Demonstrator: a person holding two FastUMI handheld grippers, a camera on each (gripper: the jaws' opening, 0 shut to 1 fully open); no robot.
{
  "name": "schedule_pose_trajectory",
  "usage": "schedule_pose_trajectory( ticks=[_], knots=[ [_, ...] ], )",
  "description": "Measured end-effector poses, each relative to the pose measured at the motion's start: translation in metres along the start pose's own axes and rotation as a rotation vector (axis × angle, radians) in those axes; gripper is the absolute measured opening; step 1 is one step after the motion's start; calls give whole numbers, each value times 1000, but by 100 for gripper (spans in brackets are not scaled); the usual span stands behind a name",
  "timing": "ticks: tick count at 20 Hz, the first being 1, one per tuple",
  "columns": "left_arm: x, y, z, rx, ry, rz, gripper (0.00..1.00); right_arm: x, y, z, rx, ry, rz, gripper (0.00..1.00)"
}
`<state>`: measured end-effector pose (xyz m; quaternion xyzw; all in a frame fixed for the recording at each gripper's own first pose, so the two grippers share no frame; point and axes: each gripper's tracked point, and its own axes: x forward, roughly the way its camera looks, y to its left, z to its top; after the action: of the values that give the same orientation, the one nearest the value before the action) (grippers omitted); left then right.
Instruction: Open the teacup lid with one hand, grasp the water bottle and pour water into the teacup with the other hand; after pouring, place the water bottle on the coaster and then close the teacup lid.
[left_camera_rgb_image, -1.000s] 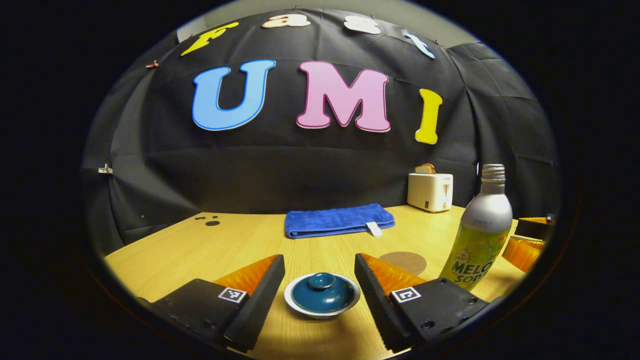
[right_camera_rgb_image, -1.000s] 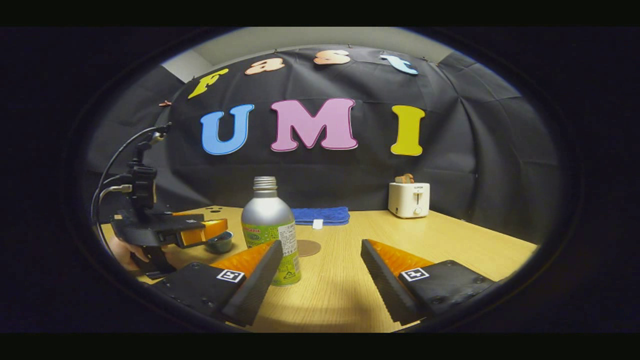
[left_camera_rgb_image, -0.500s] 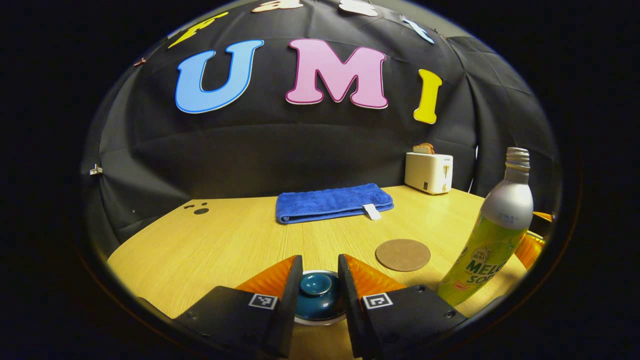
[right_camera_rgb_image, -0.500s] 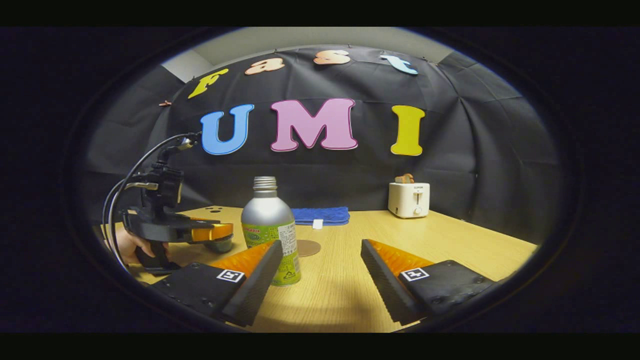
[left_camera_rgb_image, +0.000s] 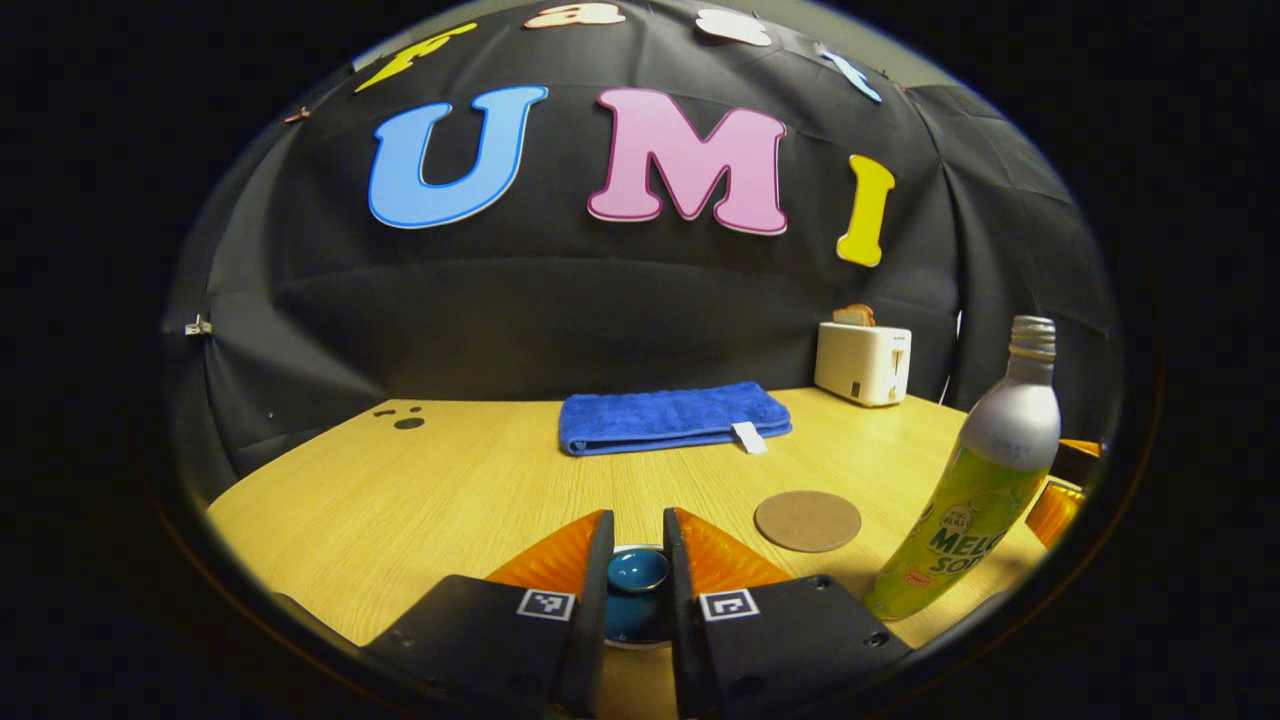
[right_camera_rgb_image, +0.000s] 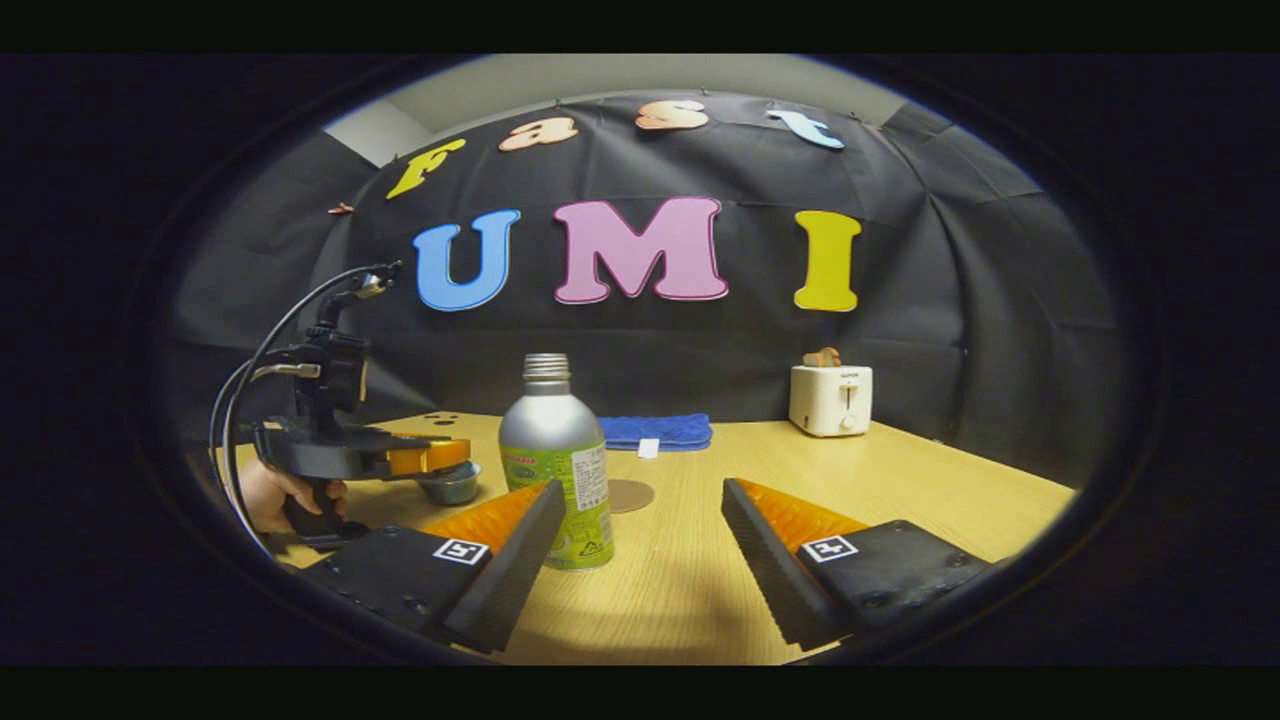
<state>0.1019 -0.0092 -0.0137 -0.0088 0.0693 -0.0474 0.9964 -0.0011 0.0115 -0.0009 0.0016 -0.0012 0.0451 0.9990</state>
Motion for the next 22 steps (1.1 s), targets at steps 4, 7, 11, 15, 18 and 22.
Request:
schedule_pose_trajectory(
  ticks=[4, 7, 11, 15, 18, 22],
  knots=[
    [-19, 19, 5, -25, -64, 25, 31, -20, 15, 0, 5, 4, 49, 97],
    [-40, 50, 6, 15, -100, 67, 31, -24, 34, 6, 20, 1, 84, 97],
    [-52, 75, 10, 19, -142, 95, 30, -1, 46, 10, -71, -7, 84, 97],
    [-52, 95, 7, 16, -140, 122, 31, 26, 58, -3, -104, 35, 92, 98],
    [-52, 106, 6, 14, -139, 134, 31, 45, 57, -12, -78, 64, 63, 98],
    [-50, 117, 5, 14, -140, 131, 31, 69, 53, -19, -45, 92, 31, 96]
  ],
)
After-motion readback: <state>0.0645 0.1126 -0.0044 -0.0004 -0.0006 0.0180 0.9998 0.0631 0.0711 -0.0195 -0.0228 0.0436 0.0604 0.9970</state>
